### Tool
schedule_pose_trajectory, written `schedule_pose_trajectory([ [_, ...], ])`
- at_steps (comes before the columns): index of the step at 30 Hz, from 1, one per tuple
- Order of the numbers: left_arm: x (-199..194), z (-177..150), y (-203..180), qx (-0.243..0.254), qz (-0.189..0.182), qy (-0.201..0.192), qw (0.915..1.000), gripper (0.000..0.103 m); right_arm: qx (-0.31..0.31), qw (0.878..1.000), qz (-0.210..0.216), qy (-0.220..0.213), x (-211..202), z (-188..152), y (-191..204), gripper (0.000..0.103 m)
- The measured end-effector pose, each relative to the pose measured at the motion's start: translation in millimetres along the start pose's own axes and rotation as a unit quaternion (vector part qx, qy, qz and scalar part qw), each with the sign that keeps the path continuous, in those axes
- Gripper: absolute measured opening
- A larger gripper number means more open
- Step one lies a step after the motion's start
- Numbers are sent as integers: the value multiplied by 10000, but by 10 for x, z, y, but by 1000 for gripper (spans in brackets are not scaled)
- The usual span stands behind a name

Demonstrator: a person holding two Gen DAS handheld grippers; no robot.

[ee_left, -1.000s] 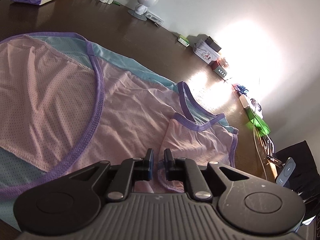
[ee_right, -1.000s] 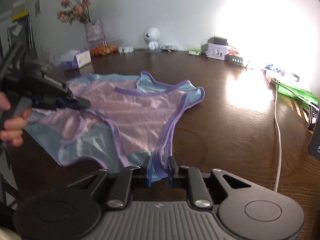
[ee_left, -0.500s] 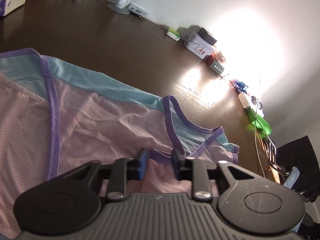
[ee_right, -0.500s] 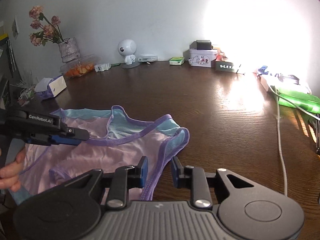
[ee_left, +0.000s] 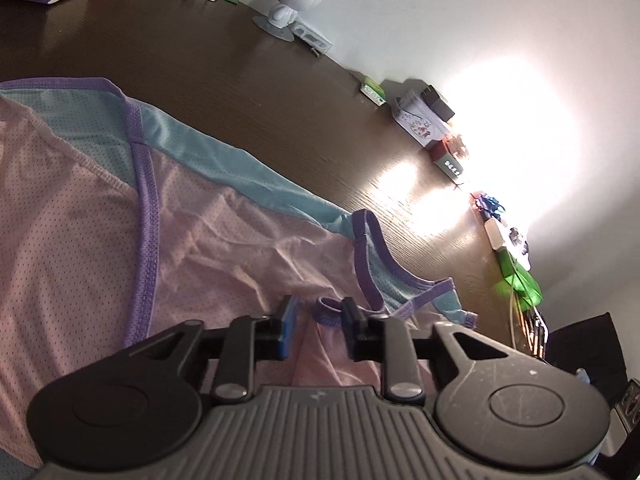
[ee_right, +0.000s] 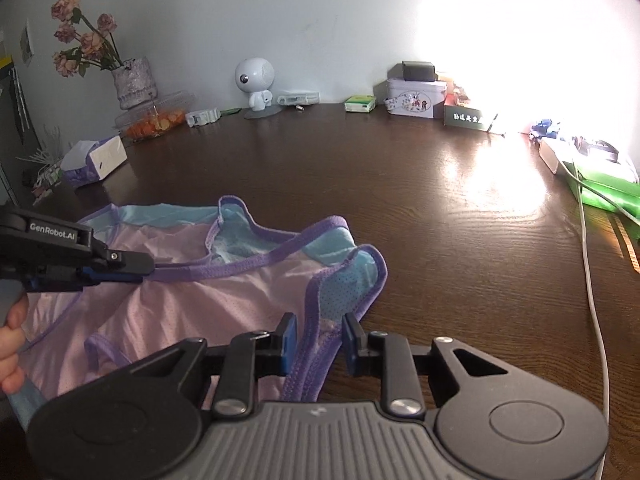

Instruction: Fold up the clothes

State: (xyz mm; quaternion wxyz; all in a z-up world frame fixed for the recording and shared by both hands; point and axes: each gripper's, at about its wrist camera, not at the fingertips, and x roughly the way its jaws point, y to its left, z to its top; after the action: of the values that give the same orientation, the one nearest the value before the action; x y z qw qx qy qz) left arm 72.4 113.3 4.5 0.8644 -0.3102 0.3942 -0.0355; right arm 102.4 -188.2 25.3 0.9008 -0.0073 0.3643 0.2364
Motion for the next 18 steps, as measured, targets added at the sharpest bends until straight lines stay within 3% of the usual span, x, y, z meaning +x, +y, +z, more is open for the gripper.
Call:
schedule_pose_trajectory([
  [2,-24,-19,-65,167,14,-49,9998,43,95,9999,18,-115,-20,74,-26,23],
  [6,-37,-56,-134,378,225,-50,9990,36,193,9996,-206,17,163,193,-74,22],
  [8,-196,-68,-83,392,206,-150,9989,36,186,9989,-424,82,184,173,-67,16],
  [10,-423,-89,-18,534,239,-301,9978,38,113,9989,-454,16,89,130,-22,17],
  [13,-762,-156,114,780,441,-511,9947,46,-200,9996,-15,-180,-92,127,117,18],
  [18,-1228,-201,471,514,875,-705,9923,46,-392,9950,920,-68,117,371,507,14],
])
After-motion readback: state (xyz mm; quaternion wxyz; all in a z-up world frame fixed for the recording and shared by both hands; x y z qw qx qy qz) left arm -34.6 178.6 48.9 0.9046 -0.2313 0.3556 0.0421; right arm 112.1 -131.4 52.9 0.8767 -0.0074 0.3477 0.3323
